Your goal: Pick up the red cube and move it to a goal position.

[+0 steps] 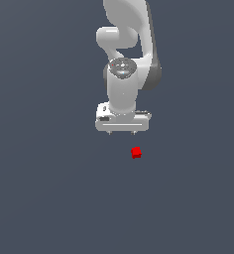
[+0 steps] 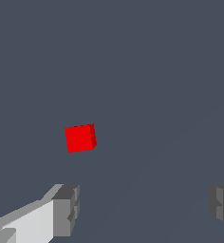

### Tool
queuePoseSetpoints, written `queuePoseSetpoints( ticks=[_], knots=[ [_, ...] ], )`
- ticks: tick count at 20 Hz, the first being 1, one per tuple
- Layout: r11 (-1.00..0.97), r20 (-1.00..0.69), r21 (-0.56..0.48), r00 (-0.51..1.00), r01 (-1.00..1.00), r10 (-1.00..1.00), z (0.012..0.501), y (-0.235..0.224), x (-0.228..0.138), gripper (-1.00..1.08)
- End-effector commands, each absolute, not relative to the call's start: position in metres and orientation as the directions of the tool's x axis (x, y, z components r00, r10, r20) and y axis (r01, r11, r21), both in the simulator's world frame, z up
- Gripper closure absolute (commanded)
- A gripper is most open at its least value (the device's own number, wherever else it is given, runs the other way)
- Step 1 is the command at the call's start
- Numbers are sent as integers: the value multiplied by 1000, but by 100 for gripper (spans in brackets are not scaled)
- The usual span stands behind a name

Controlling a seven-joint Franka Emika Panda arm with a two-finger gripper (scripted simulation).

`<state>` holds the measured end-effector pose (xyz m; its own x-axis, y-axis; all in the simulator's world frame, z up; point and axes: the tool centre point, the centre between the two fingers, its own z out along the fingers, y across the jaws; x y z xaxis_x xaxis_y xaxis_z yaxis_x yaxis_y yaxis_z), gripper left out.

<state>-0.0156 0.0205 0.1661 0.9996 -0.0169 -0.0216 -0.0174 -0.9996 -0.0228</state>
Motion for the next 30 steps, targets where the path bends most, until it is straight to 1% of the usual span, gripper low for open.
queuePoseSetpoints(
  ticks=[1,5,9,22,30],
  knots=[
    [-1000,-22,-23,1000,-17,-17,166,21,-16,-92],
    [-1000,-21,-22,1000,-12,-12,161,23,-15,-92],
    [-1000,-18,-21,1000,4,5,145,32,-13,-92],
    [-995,-4,-7,995,100,100,50,81,-4,-92],
    [-992,0,-1,992,128,128,22,95,0,-92]
  ],
)
